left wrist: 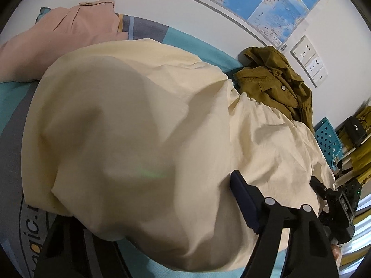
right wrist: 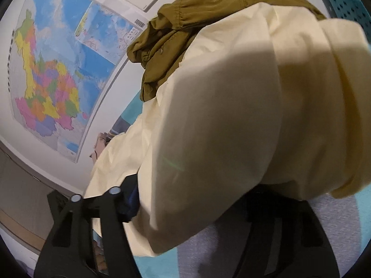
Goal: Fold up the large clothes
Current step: 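Grip the bundled cream shirt with both tools and lift it off the bed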
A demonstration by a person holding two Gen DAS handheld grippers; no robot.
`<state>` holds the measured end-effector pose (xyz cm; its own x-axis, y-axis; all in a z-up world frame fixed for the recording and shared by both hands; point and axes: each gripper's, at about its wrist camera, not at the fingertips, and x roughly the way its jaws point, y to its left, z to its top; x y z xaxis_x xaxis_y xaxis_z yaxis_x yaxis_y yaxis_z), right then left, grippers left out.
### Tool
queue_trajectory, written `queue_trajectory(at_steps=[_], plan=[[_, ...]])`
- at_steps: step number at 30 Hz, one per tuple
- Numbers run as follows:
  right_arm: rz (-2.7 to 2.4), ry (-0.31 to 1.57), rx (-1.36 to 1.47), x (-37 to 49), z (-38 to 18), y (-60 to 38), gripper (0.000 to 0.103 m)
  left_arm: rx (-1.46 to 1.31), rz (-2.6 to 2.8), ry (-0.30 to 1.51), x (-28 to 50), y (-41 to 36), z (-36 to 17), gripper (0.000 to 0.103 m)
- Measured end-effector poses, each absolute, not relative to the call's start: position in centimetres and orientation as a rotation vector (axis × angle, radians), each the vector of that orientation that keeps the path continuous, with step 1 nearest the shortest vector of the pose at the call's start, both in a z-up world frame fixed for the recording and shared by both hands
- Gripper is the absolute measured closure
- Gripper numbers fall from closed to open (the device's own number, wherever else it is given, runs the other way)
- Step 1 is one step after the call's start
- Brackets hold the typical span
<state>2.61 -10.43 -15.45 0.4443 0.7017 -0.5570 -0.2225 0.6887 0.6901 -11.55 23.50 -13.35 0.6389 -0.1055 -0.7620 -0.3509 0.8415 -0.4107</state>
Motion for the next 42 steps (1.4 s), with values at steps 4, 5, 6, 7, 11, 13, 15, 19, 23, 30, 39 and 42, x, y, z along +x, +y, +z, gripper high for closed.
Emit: queue_trajectory(at_steps=[4, 5, 6, 7, 11, 13, 15, 19, 23, 30, 39, 42], plan=[[0.59, 0.937, 0.508, 2.7, -14.8, -8.1, 0.005, -0.564, 0.146, 0.881, -11.3, 23.3, -13.4, 0.026], [0.583, 0.93, 0.498, 2.7, -14.9, -7.8, 0.005, -0.569, 0.131, 0.883, -11.2, 23.3, -13.4, 0.02], [0.58, 0.926, 0.492, 2.8, -14.9, -7.7, 0.006, -0.569, 0.114, 0.886, -11.1, 23.3, -13.5, 0.015], [0.574, 0.922, 0.482, 3.0, -15.0, -7.5, 0.014, -0.562, 0.112, 0.885, -11.0, 23.1, -13.5, 0.015], [0.568, 0.932, 0.531, 3.5, -15.8, -8.8, 0.048, -0.534, 0.119, 0.886, -10.8, 22.8, -13.5, 0.017], [0.585, 0.936, 0.542, 3.6, -15.9, -9.1, 0.057, -0.537, 0.123, 0.888, -10.8, 22.9, -13.5, 0.025], [0.592, 0.939, 0.545, 3.6, -15.9, -9.1, 0.058, -0.555, 0.122, 0.889, -10.9, 23.3, -13.4, 0.037], [0.623, 0.959, 0.576, 4.1, -16.1, -9.3, 0.049, -0.588, 0.112, 0.893, -10.8, 24.0, -13.6, 0.048], [0.659, 0.954, 0.577, 4.4, -15.9, -8.9, 0.036, -0.591, 0.11, 0.893, -10.6, 24.1, -13.7, 0.051], [0.653, 0.957, 0.563, 4.1, -15.5, -8.8, 0.065, -0.591, 0.098, 0.905, -10.7, 24.2, -13.5, 0.057], [0.722, 0.988, 0.595, 1.9, -14.8, -10.5, 0.062, -0.585, 0.058, 0.926, -13.0, 24.8, -13.0, 0.055], [0.705, 1.009, 0.636, 2.3, -15.7, -10.4, 0.043, -0.621, 0.065, 0.934, -12.8, 25.5, -13.8, 0.046]])
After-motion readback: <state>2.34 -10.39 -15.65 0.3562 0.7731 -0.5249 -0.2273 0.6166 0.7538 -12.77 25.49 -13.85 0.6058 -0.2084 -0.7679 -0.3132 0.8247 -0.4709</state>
